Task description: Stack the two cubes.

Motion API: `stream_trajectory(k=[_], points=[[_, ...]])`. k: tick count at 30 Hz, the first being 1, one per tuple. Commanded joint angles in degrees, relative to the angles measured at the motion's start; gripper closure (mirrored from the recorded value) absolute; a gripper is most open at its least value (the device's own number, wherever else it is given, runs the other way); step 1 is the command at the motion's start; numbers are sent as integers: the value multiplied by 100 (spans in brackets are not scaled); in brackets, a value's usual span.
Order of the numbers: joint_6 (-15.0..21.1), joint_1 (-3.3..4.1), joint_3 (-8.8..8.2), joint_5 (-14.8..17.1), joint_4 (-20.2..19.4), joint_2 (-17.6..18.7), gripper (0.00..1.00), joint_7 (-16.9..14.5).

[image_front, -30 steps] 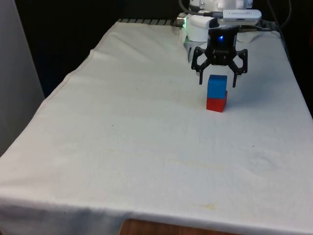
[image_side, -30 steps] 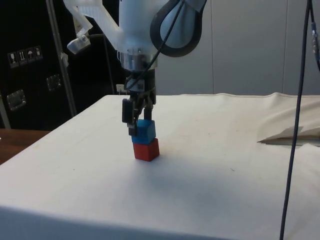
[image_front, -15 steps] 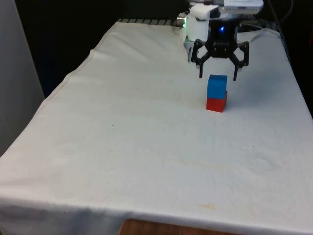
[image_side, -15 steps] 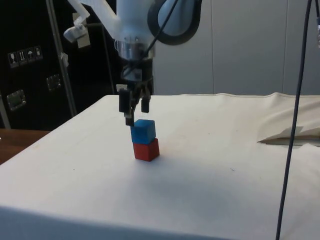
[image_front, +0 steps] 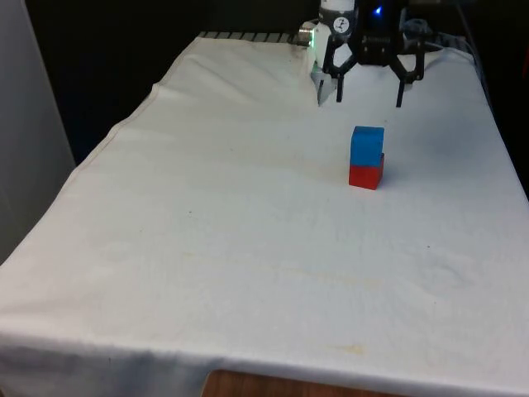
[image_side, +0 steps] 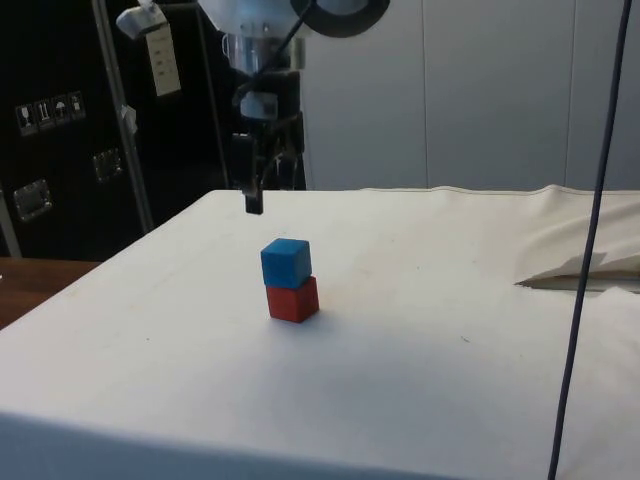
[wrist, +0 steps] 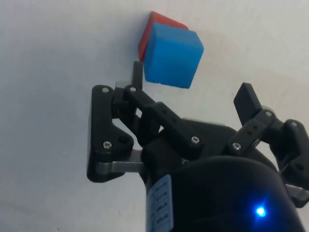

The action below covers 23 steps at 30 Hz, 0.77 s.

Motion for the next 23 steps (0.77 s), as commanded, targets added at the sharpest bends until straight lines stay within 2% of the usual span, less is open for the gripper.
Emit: stream_trajectory(k=[1,4,5,12,23], points=[[-126,0,11,57,40,-29,0,-6],[-304,0,11,57,103,-86,0,0],[-223,0,0,6,86,-69,0,11],[-659,6,11,63,246,-189,0,6],[-848,0,11,63,350,-246,0,-6]])
